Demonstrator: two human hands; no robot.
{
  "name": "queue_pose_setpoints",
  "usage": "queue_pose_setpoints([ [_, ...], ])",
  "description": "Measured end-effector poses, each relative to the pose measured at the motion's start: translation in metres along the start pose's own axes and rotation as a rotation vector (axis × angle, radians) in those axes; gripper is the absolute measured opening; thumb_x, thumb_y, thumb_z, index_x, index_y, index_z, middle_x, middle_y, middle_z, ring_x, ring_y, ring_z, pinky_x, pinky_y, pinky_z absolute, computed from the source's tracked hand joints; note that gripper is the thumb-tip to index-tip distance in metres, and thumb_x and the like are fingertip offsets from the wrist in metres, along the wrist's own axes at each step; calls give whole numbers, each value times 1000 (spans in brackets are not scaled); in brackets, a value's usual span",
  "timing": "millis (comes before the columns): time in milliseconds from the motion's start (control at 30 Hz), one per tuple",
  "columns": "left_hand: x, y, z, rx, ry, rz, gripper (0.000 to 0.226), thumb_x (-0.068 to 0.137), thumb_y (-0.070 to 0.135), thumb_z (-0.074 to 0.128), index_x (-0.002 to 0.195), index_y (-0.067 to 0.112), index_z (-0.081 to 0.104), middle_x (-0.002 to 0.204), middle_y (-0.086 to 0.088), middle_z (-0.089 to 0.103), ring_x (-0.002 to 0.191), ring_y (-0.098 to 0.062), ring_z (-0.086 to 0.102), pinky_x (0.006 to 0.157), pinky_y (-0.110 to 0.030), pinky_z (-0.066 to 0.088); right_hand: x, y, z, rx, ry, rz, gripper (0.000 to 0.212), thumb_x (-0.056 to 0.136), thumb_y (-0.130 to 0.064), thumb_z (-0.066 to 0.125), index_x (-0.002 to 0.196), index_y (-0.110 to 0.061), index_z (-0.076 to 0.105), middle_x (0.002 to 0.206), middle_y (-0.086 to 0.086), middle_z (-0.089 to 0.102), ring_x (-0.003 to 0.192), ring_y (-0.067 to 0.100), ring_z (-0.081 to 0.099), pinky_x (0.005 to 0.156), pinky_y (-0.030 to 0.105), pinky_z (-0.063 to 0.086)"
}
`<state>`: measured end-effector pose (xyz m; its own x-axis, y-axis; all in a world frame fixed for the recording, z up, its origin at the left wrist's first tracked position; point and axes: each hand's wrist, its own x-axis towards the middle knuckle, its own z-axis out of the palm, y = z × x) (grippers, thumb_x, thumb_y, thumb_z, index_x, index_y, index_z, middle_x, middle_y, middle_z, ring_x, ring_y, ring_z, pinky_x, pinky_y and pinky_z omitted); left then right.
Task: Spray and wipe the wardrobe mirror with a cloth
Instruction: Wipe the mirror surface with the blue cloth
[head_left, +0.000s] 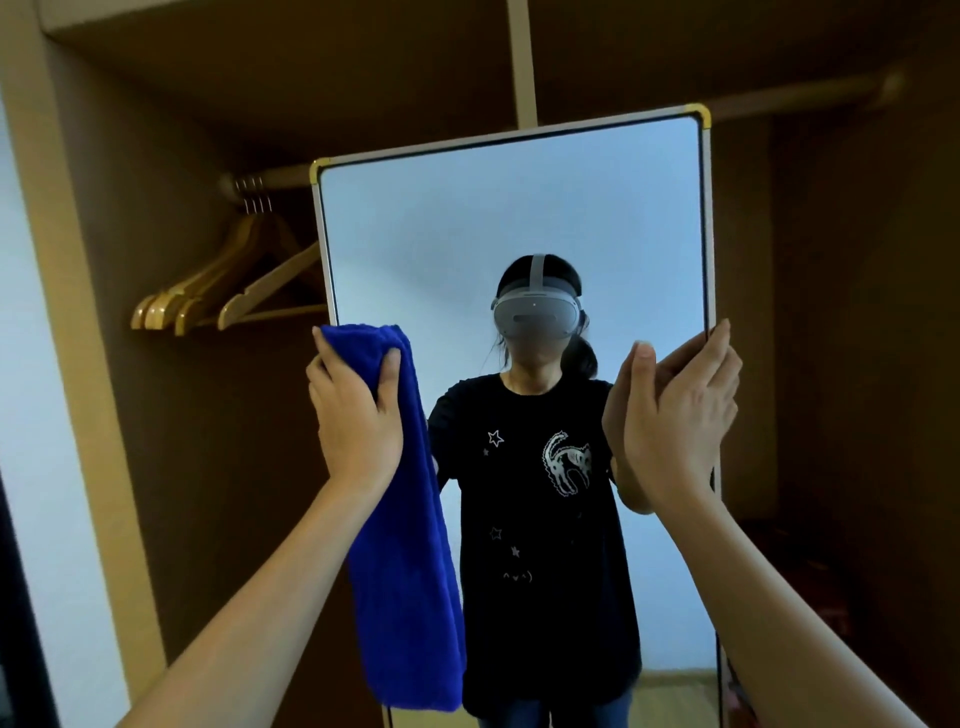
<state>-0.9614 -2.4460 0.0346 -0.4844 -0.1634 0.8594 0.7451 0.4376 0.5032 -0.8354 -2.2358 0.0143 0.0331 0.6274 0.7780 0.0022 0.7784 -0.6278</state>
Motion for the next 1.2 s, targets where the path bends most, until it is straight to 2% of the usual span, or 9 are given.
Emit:
queue_pose_setpoints([
  [233, 81, 38, -4, 5, 40, 79, 83, 95, 57, 39, 153, 8, 8, 143, -17, 36, 127, -30, 45, 94, -30, 39, 3, -4, 0, 1, -1, 22, 71, 100, -46, 39, 152, -4, 14, 149, 18, 31, 136, 33, 31, 109, 48, 27],
  [467, 114, 51, -4, 14, 62, 115, 80, 96, 56, 38, 153, 7, 10, 140, -17, 39, 120, -27, 50, 84, -25, 39, 8, -11, -4, 13, -21, 37, 73, 100, -46, 39, 152, -3, 12, 151, 20, 29, 140, 32, 27, 115, 47, 21],
  [567, 110, 41, -1, -32, 60, 94, 72, 97, 54, 37, 149, 8, 21, 136, -15, 44, 115, -25, 54, 84, -21, 40, 22, -22, -4, 38, -14, 18, 74, 100, -45, 39, 153, -3, 10, 152, 19, 27, 141, 32, 25, 116, 45, 19],
  [667, 115, 38, 0, -57, 78, 102, 56, 100, 48, 34, 137, 6, 39, 121, -13, 54, 99, -17, 57, 70, -8, 34, 31, -28, -3, 49, -18, 22, 74, 100, -46, 37, 153, -4, 9, 153, 19, 26, 142, 31, 24, 117, 44, 17],
  [767, 137, 52, -6, -107, 98, 124, 46, 102, 43, 33, 123, 5, 48, 111, -13, 59, 93, -20, 60, 72, -14, 40, 30, -27, -3, 44, -20, 28, 73, 99, -46, 37, 153, -4, 9, 153, 19, 26, 142, 32, 25, 116, 44, 19],
  [867, 169, 79, -21, -125, -36, 216, 37, 103, 42, 32, 103, 11, 52, 94, -3, 58, 84, -18, 57, 79, -30, 43, 30, -27, -3, 43, -25, 36, 73, 99, -46, 37, 153, -4, 10, 153, 19, 27, 142, 31, 25, 116, 43, 19],
  [967, 181, 103, -23, 132, -175, 402, 39, 102, 45, 30, 84, 16, 48, 69, 4, 50, 63, -17, 49, 72, -36, 38, 31, -28, -2, 44, -22, 42, 73, 99, -46, 37, 153, -5, 10, 153, 19, 26, 142, 31, 24, 116, 43, 18],
  [1067, 176, 112, -13, 331, -135, 575, 45, 101, 49, 28, 77, 16, 46, 63, 2, 49, 62, -28, 54, 77, -45, 46, 31, -28, -1, 46, -20, 44, 73, 99, -46, 37, 153, -5, 10, 154, 19, 26, 143, 30, 23, 116, 43, 17],
  [1200, 161, 124, 2, 356, -41, 640, 42, 101, 48, 28, 78, 18, 46, 67, 3, 50, 63, -22, 52, 80, -43, 45, 30, -27, -1, 51, -21, 33, 75, 97, -47, 37, 153, -6, 10, 153, 17, 27, 142, 29, 24, 115, 42, 19],
])
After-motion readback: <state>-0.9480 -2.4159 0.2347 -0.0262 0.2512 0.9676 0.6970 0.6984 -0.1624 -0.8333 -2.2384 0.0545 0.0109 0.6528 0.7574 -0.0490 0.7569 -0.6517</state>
